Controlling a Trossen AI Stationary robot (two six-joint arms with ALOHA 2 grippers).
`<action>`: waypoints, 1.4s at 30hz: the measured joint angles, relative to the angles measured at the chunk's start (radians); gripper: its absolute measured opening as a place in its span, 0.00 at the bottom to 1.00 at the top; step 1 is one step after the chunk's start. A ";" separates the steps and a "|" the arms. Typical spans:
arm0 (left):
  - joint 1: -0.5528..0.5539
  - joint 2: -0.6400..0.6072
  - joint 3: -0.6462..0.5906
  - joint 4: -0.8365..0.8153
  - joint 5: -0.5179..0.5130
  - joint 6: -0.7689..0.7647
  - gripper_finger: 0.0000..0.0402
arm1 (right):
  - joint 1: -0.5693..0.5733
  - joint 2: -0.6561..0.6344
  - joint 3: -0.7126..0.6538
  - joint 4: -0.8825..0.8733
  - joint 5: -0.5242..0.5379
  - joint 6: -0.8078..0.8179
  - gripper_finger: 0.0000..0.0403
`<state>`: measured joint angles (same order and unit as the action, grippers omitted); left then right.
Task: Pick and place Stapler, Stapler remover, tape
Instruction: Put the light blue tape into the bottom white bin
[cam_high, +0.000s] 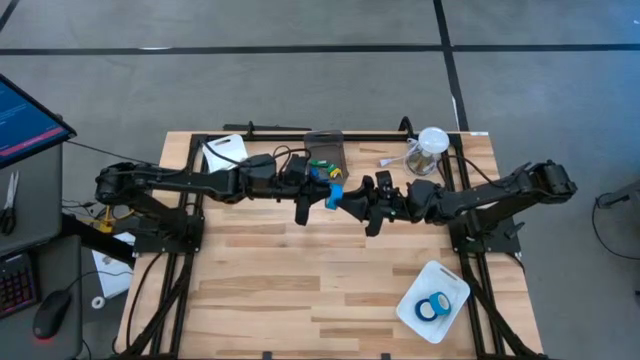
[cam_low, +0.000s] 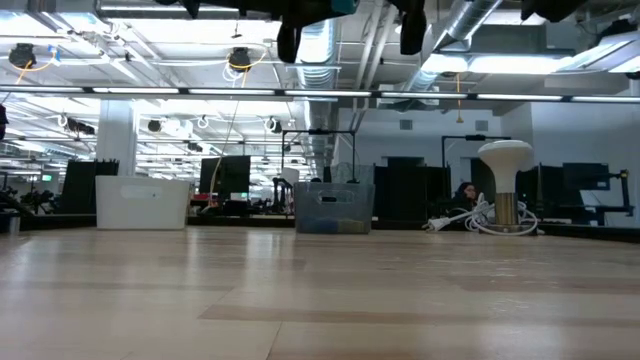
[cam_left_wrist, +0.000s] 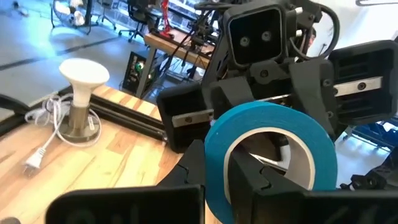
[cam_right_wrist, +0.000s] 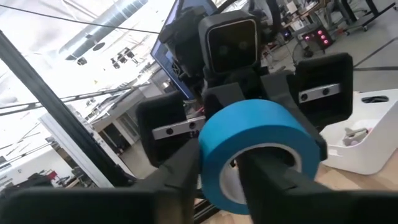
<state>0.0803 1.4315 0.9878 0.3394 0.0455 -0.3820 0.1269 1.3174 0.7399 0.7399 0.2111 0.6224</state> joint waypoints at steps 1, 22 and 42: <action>0.000 0.000 0.000 0.005 0.000 0.005 0.04 | -0.001 0.000 0.000 0.002 -0.001 0.001 0.19; 0.033 -0.109 -0.004 -0.219 0.036 0.008 0.20 | -0.007 -0.076 0.002 -0.134 0.022 -0.058 0.06; 0.033 -0.214 -0.002 -0.325 0.034 0.011 0.19 | 0.451 -0.572 0.002 -1.093 0.504 0.432 0.05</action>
<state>0.1135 1.2175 0.9855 0.0143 0.0796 -0.3713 0.5780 0.7452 0.7418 -0.3535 0.7155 1.0547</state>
